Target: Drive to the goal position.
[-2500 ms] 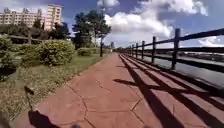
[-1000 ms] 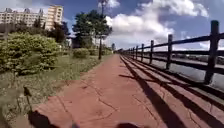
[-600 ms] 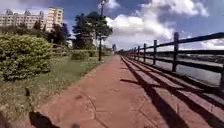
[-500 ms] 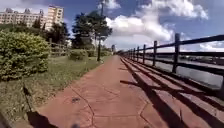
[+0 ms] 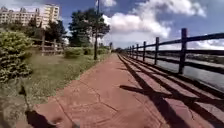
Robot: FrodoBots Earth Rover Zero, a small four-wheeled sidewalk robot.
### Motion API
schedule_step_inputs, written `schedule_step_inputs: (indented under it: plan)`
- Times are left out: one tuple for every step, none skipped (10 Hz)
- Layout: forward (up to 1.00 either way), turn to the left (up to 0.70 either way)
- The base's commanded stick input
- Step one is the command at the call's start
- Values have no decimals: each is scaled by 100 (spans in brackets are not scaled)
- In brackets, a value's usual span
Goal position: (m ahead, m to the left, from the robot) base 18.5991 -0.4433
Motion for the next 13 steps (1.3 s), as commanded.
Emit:
schedule_step_inputs:
  plan:
    - [85,0]
    - [85,0]
    - [85,0]
    - [85,-20]
    - [85,-33]
    - [85,-34]
    - [85,-13]
    - [85,0]
    - [85,0]
    - [85,0]
    - [85,0]
    - [85,0]
    - [85,0]
